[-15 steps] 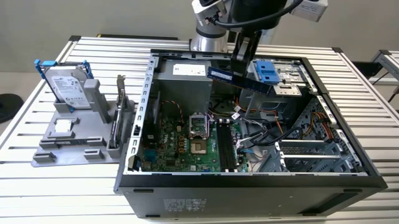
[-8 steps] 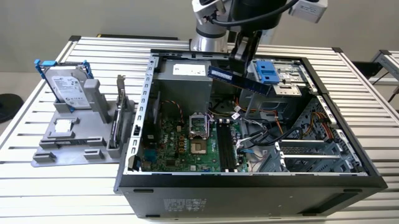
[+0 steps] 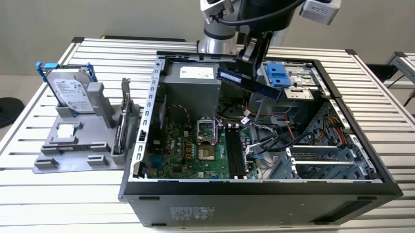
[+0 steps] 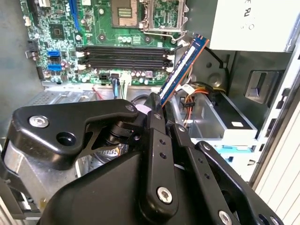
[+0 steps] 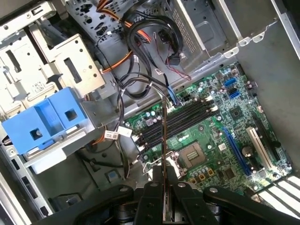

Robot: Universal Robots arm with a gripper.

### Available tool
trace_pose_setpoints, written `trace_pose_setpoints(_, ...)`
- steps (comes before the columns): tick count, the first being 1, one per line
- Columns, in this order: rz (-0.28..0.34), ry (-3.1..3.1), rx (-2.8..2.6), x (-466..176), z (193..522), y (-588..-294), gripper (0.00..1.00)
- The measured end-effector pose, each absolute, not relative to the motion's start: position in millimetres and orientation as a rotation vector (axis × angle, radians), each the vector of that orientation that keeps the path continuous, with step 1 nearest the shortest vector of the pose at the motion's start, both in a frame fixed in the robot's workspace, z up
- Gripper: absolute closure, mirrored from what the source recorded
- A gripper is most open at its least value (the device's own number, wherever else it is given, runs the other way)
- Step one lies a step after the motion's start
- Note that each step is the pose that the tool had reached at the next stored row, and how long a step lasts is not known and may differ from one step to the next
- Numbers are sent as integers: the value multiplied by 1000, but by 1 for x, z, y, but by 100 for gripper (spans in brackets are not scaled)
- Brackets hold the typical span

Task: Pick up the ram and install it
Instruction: 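Insert the ram into the slot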

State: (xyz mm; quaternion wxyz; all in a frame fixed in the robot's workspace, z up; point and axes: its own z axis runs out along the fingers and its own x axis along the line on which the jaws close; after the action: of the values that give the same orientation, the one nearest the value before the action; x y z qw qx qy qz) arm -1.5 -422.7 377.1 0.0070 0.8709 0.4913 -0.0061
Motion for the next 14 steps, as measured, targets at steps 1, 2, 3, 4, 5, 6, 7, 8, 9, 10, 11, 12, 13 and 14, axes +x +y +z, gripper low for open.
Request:
trace_pose_setpoints(1, -19, 1528, 2729, -1, 377, -423, 100)
trace_pose_setpoints(2, -19, 1519, 2734, -1, 377, -423, 100)
trace_pose_setpoints(3, -19, 1510, 2739, -1, 377, -423, 100)
trace_pose_setpoints(4, -19, 1500, 2745, -1, 377, -423, 100)
trace_pose_setpoints(5, -19, 1491, 2750, -2, 377, -423, 100)
trace_pose_setpoints(6, -19, 1482, 2755, -2, 377, -423, 100)
trace_pose_setpoints(7, -20, 1473, 2760, -2, 377, -423, 100)
trace_pose_setpoints(8, -20, 1464, 2765, -2, 377, -423, 100)
trace_pose_setpoints(9, -20, 1454, 2770, -2, 377, -423, 100)
trace_pose_setpoints(10, -20, 1445, 2775, -2, 377, -423, 100)
trace_pose_setpoints(11, -20, 1436, 2779, -1, 377, -423, 100)
trace_pose_setpoints(12, -20, 1427, 2784, -2, 377, -423, 100)
trace_pose_setpoints(13, -20, 1418, 2789, -2, 377, -423, 100)
trace_pose_setpoints(14, -21, 1408, 2794, -2, 377, -423, 100)
